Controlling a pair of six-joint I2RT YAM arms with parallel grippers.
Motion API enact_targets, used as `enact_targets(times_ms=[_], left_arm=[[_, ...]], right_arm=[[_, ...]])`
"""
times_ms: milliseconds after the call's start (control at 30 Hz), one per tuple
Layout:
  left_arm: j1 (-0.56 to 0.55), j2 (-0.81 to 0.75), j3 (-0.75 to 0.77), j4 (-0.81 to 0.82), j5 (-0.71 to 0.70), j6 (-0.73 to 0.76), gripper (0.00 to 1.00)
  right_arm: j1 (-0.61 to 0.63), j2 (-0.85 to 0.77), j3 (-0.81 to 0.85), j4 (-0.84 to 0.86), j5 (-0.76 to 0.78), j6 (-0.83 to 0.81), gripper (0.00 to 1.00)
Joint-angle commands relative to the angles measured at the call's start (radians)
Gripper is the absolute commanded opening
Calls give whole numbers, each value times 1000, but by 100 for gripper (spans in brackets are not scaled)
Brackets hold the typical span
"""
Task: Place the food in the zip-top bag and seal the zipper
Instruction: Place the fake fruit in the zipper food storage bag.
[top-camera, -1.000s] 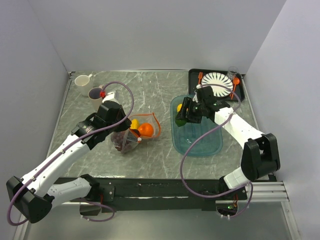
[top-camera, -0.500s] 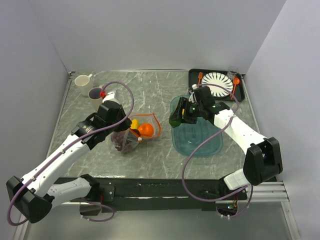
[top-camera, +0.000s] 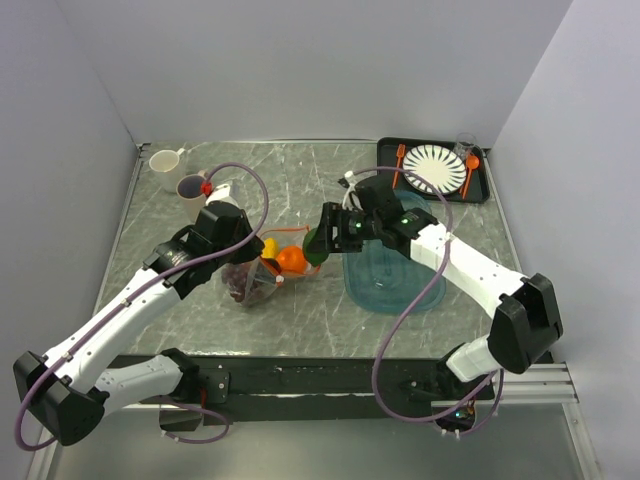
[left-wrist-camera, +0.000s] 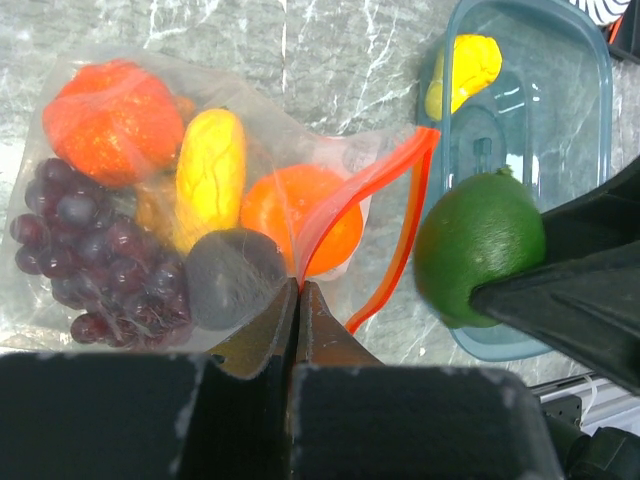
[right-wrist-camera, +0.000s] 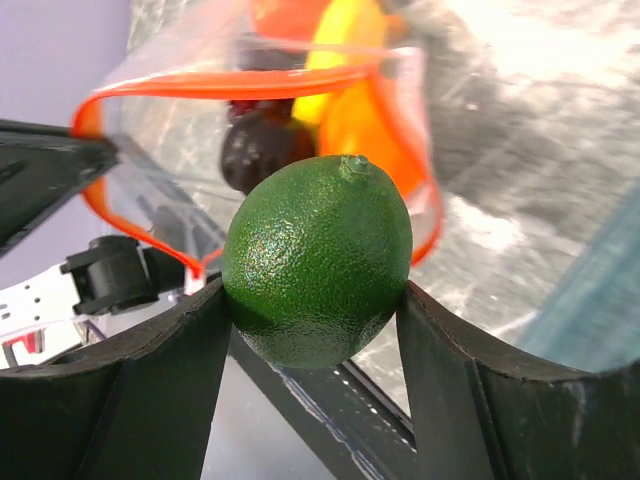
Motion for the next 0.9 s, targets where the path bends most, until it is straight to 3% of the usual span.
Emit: enact_targets(times_ms=[0,867], left_arm=[[2,5,24,32,23,3,1],[2,10,42,40,52,10,1]], right_arm=[[30,57,57,36,-12,9,46],[122,358,391,-59,61,0,52]])
